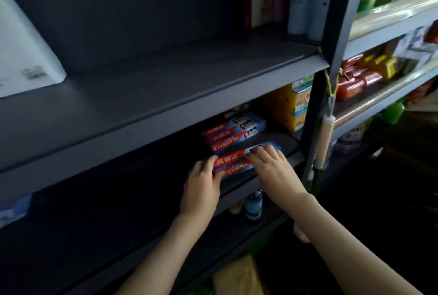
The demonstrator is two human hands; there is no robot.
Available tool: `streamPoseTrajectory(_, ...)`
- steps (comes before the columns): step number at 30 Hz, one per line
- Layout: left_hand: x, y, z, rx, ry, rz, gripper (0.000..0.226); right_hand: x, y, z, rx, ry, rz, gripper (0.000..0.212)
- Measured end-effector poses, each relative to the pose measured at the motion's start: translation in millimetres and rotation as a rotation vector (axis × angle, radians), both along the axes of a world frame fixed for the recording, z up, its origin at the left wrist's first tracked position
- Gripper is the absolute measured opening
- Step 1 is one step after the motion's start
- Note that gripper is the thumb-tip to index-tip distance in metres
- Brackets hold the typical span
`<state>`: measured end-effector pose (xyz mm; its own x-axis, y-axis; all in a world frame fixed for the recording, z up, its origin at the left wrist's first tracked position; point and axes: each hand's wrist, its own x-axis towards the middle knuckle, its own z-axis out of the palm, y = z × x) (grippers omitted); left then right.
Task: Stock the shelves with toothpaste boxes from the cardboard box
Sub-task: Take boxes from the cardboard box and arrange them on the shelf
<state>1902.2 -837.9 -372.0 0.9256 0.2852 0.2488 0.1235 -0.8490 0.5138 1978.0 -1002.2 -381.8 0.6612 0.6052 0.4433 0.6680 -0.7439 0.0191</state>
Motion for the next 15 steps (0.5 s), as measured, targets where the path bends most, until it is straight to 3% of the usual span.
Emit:
streamPoseTrajectory(4, 34.1, -4.0, -23.5, 0.034, 0.037, 0.049, 0.046, 17.6, 4.5, -15.5, -0.037, 0.184, -0.018, 0.069)
streamPoseTrajectory(10, 69.9, 2.9, -27.0, 0.423, 0.003, 0.078, 0.042, 42.3, 13.7, -19.8, 0.001, 0.421, -0.019, 0.073)
streamPoseTrajectory(15, 85.2, 3.8, -18.5, 0.524, 0.136, 0.042, 0.044, 48.3, 11.0, -16.3, 0.096, 0.427, 0.000, 0.069)
